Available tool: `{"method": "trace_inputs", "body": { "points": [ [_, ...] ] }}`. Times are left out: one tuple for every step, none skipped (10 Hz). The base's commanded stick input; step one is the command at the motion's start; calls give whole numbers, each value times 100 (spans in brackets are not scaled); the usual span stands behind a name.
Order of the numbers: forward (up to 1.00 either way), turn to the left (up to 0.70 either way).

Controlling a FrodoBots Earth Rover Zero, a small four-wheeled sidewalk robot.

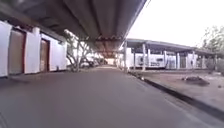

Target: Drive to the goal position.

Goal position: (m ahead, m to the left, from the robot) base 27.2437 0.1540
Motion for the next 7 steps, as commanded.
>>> {"method": "trace_inputs", "body": {
  "points": [
    [85,0],
    [85,0],
    [85,0],
    [85,0],
    [85,0],
    [85,0],
    [85,0]
  ]
}}
